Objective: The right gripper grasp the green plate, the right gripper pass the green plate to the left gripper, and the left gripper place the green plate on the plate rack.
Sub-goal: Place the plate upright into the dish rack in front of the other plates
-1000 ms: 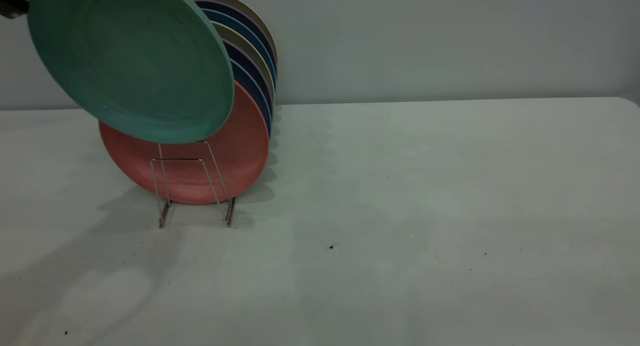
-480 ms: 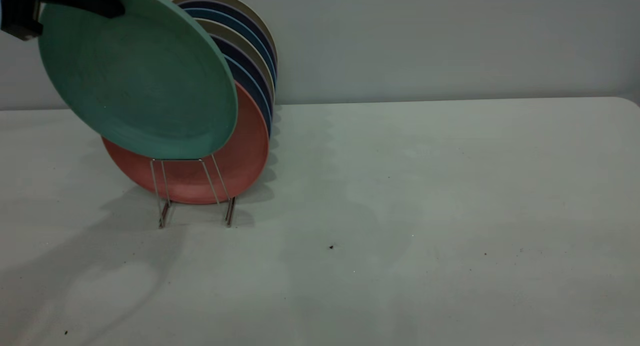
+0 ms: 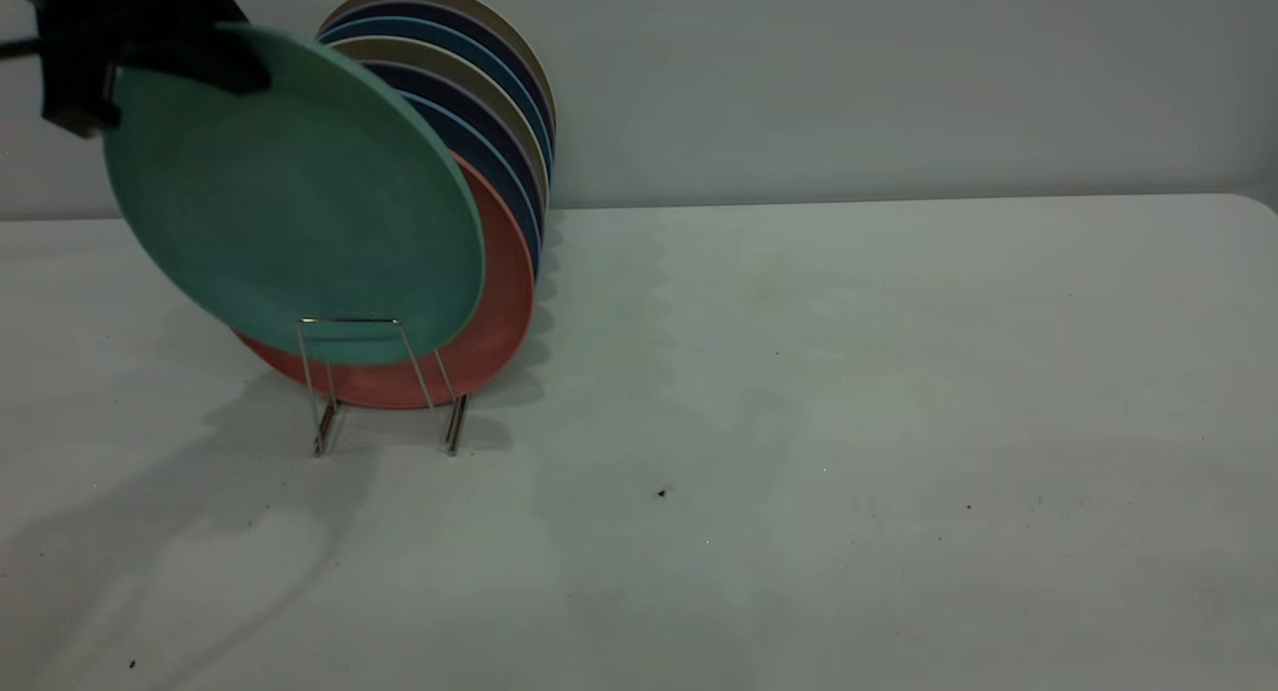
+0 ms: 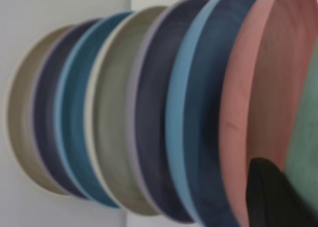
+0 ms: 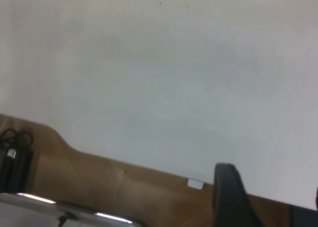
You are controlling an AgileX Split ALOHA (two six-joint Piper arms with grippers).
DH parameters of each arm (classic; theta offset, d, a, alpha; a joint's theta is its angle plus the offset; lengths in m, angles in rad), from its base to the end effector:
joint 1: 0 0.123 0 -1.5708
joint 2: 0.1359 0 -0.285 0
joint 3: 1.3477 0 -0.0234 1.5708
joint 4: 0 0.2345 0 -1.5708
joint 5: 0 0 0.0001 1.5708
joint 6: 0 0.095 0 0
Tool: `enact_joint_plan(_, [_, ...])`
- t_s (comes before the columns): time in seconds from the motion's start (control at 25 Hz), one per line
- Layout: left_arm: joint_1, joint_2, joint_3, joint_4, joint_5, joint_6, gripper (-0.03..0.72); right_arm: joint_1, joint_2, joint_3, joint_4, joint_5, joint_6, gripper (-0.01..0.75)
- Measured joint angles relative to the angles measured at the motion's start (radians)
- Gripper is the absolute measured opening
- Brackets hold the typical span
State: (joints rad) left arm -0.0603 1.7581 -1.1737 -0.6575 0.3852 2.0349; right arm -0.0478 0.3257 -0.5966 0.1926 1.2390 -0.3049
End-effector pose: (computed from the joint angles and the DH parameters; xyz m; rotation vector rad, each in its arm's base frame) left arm 0.3696 -0.0442 0.2351 1.6830 1.6887 0.3823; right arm 0.0169 0.0164 0.2823 -0.3146 2.4080 0.0923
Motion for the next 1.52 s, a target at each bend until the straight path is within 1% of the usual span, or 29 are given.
enact_joint_plan(0.12, [0.0, 0.024, 0.0, -0.023, -0.005, -0.011, 0.086, 0.0, 0.0, 0.0, 0.0, 0.0, 0.0, 0.425])
enact_joint_plan(0.24, [0.0, 0.038, 0.0, -0.055, -0.003, -0.014, 0.126, 0.0, 0.0, 0.0, 0.0, 0.0, 0.001, 0.425])
enact_joint_plan(0.36, [0.0, 0.043, 0.0, -0.064, -0.001, -0.015, 0.217, 0.0, 0.0, 0.0, 0.0, -0.001, 0.008, 0.425])
enact_joint_plan(0.48, [0.0, 0.044, 0.0, -0.064, 0.005, -0.025, 0.329, 0.0, 0.0, 0.0, -0.001, -0.001, 0.008, 0.425])
enact_joint_plan(0.6, [0.0, 0.044, 0.0, -0.066, 0.005, -0.053, 0.399, 0.0, 0.0, 0.0, -0.014, -0.001, 0.008, 0.425])
enact_joint_plan(0.68, [0.0, 0.043, 0.0, -0.067, 0.005, -0.078, 0.421, 0.0, 0.0, 0.0, -0.035, -0.001, 0.013, 0.425])
enact_joint_plan(0.84, [0.002, 0.039, 0.0, -0.064, 0.009, -0.119, 0.431, 0.0, 0.0, 0.0, -0.079, -0.001, 0.037, 0.425])
enact_joint_plan(1.04, [0.008, 0.023, 0.0, -0.063, 0.015, -0.184, 0.431, 0.0, 0.0, 0.0, -0.083, -0.003, 0.044, 0.425])
enact_joint_plan(1.16, [0.008, 0.021, 0.0, -0.063, 0.031, -0.223, 0.439, 0.0, 0.0, 0.024, -0.083, -0.033, 0.051, 0.425])
enact_joint_plan(1.24, [0.008, 0.015, 0.0, -0.057, 0.051, -0.241, 0.444, 0.0, -0.001, 0.073, -0.083, -0.05, 0.06, 0.425])
enact_joint_plan(1.4, [0.008, -0.051, 0.0, -0.017, 0.085, -0.292, 0.445, 0.0, -0.001, 0.115, -0.083, -0.101, 0.067, 0.421])
enact_joint_plan(1.52, [0.008, -0.137, 0.0, 0.019, 0.104, -0.401, 0.445, 0.0, -0.001, 0.118, -0.084, -0.104, 0.075, 0.408])
